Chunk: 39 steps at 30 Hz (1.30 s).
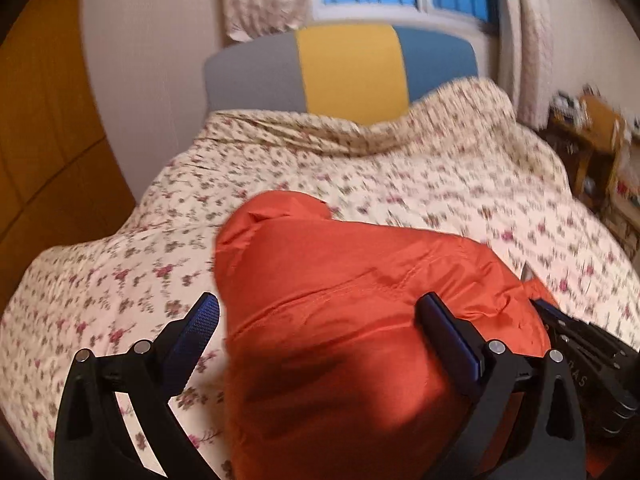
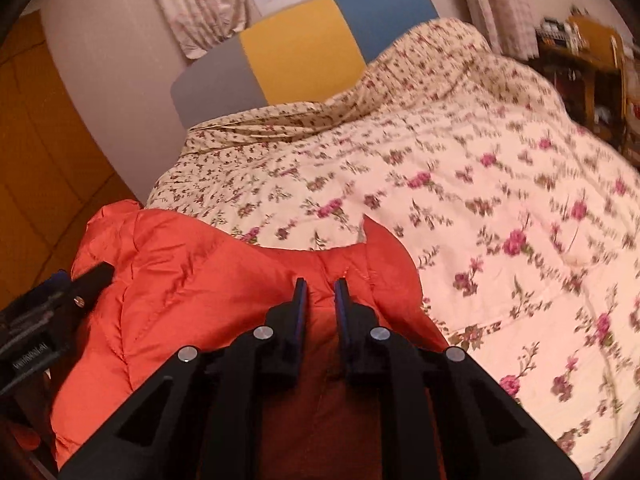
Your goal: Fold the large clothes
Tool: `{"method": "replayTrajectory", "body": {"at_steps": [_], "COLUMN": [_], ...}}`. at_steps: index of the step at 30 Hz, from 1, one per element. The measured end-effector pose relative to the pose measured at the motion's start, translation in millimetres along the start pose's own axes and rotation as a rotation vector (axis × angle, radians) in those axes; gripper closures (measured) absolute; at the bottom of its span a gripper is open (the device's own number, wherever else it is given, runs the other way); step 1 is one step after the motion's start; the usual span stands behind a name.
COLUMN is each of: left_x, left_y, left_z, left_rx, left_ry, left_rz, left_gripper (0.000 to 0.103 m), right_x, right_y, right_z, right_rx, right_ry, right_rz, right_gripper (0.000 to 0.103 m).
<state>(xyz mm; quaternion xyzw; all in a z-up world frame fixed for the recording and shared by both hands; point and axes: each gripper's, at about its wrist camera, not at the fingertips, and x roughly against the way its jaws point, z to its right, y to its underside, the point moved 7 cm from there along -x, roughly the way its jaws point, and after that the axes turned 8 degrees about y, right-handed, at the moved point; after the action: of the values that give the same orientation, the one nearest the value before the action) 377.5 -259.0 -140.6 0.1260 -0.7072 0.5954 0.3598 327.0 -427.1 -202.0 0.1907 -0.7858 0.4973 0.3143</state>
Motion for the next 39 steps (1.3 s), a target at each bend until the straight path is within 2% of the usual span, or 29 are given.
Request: {"method": "replayTrajectory", "body": {"at_steps": [4,9,15,24,26,28,29,33,36,39], "left_x": [-19.5,-41.3,-63.9,-45.8,-36.3,-22.7,-15.1,11.6,25.1,29.3], "left_y": [4.3,14.2,21.0,28.3,32.1,37.0,39.6,51.6,62.3,70.3], "left_z": [7.5,5.5,1.9,3.9,3.8,6.3,8.9,23.9,32.4,33.7], "left_rx": [-0.039,-0.025,-0.014,-0.049,-0.046,-0.041,-0.043,-0.078,-0.114,-0.105], "left_ry": [-0.005,-0.004,-0.005,-0.048,-0.046,-0.035,-0.031,-0.012,-0.023,-0.017], "left_rz": [-0.053,-0.058,-0.074,-0.053,-0.053,-0.050,-0.043,-0.009,0.035,0.076], "left_gripper": [0.003,0.003,0.003,0.003,0.003,0.003,0.003,0.003,0.003,0.003], "right_x": [-11.9,-24.4,-35.4,-25.9,-17.7,-3.0,3.3,33.5,44.8,40.9], "right_y": [3.5,3.8,4.5,6.0,5.8,7.1,8.1,19.5,30.2,38.9], "right_z": [8.2,7.1,7.8,6.0,4.3,2.1,0.8,-8.4,-5.5,6.3], "right_rx": [-0.043,-0.030,-0.025,-0.008,-0.004,0.001,0.009,0.077,0.083,0.039], "right_ry": [-0.010,0.042,0.093,0.096,0.089,0.073,0.072,0.120,0.128,0.131], "right_rz": [-0.044,-0.072,-0.065,-0.013,0.013,0.055,0.070,0.141,0.155,0.131], "right_gripper": [0.091,0.091,0.091,0.090,0.087,0.077,0.074,0.057,0.053,0.042]}}
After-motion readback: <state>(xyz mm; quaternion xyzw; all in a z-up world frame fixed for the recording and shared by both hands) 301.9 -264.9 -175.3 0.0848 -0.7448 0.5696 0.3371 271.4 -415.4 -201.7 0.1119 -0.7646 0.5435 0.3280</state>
